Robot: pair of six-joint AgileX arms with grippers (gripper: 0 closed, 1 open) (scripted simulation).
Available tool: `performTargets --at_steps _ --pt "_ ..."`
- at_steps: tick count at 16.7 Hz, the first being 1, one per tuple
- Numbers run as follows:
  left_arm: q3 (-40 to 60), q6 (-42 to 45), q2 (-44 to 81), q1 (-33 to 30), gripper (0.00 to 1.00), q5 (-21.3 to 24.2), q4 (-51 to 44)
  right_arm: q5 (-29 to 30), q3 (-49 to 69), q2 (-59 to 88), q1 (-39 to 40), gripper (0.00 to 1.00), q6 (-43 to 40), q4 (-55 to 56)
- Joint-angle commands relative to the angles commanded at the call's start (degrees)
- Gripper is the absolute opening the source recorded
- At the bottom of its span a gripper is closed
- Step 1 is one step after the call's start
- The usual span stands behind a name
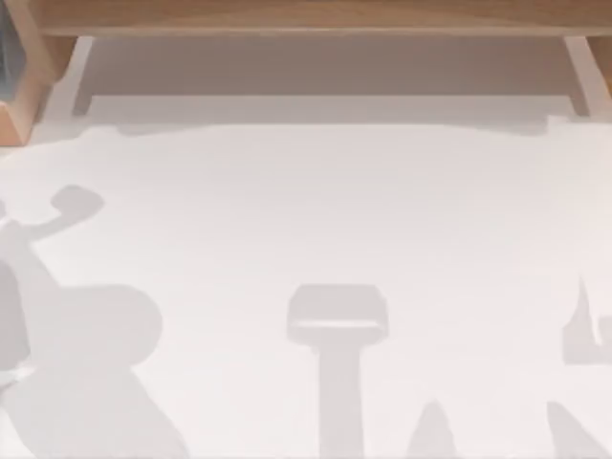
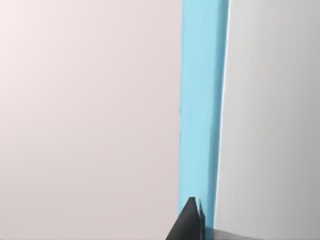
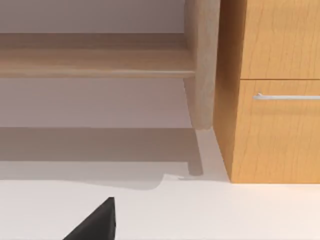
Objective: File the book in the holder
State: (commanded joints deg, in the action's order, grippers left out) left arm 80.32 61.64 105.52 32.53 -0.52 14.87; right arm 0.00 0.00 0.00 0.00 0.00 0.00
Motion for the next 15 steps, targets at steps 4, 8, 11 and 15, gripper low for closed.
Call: performTargets --at_steps 4,8,11,15 --pt "-14.08 16.84 1.47 6.74 0.00 8.64 7.61 0.00 0.00 0.00 0.00 1.00 0.00 0.00" --pt "-23.33 29.60 1.05 4.97 0.00 19.42 15.54 0.00 0.00 0.00 0.00 1.00 0.00 0.00" --pt "-26.41 35.49 1.29 0.53 0.00 26.61 20.41 0.00 0.00 0.00 0.00 1.00 0.00 0.00" --pt "-26.96 38.26 3.66 -3.61 0.00 31.17 23.19 0.00 0.00 0.00 0.00 1.00 0.00 0.00"
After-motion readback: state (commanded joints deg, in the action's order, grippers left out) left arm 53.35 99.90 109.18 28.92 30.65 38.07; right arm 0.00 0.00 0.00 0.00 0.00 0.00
